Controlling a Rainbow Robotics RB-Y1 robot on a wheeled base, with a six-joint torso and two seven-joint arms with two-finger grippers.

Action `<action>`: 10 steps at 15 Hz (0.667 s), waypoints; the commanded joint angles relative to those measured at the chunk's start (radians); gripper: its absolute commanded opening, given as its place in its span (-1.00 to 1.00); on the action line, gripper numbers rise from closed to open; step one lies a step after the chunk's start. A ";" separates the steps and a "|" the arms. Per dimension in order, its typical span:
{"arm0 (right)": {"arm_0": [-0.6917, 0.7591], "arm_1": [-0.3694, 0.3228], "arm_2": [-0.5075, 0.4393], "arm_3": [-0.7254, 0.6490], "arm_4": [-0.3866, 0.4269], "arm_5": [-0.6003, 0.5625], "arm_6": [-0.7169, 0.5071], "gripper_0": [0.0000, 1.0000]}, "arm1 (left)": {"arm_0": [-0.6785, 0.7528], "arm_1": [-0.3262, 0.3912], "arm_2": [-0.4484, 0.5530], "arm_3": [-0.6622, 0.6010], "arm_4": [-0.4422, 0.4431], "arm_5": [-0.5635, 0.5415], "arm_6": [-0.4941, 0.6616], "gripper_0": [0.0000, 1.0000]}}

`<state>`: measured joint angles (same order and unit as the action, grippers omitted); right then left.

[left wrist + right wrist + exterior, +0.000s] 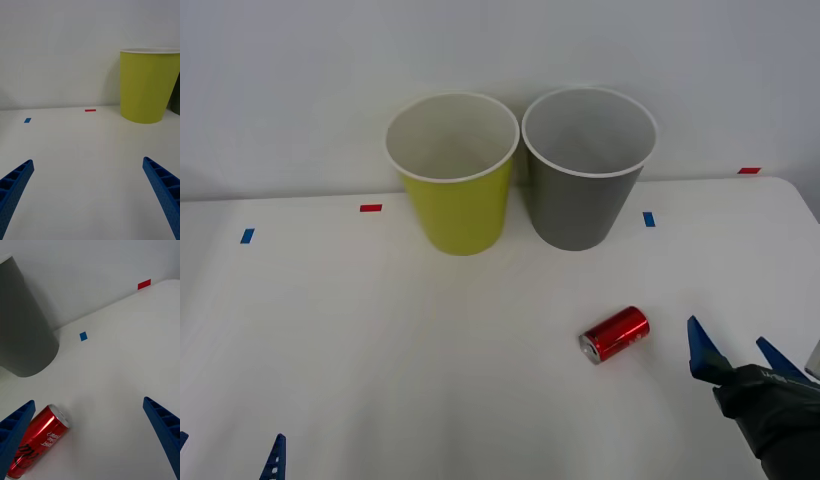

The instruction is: Put cans in the gray bin and PET bottles in the light green bin.

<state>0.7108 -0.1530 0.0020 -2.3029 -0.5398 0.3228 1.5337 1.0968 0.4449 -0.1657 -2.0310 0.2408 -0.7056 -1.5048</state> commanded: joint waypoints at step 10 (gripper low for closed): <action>-0.338 -0.102 0.084 -0.055 0.396 0.662 -0.939 1.00 | 0.000 0.000 0.000 0.000 0.000 0.000 0.000 1.00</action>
<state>0.4193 -0.2116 0.0364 -2.3450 -0.2027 0.8894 0.7204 1.0968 0.4449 -0.1657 -2.0310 0.2408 -0.7056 -1.5048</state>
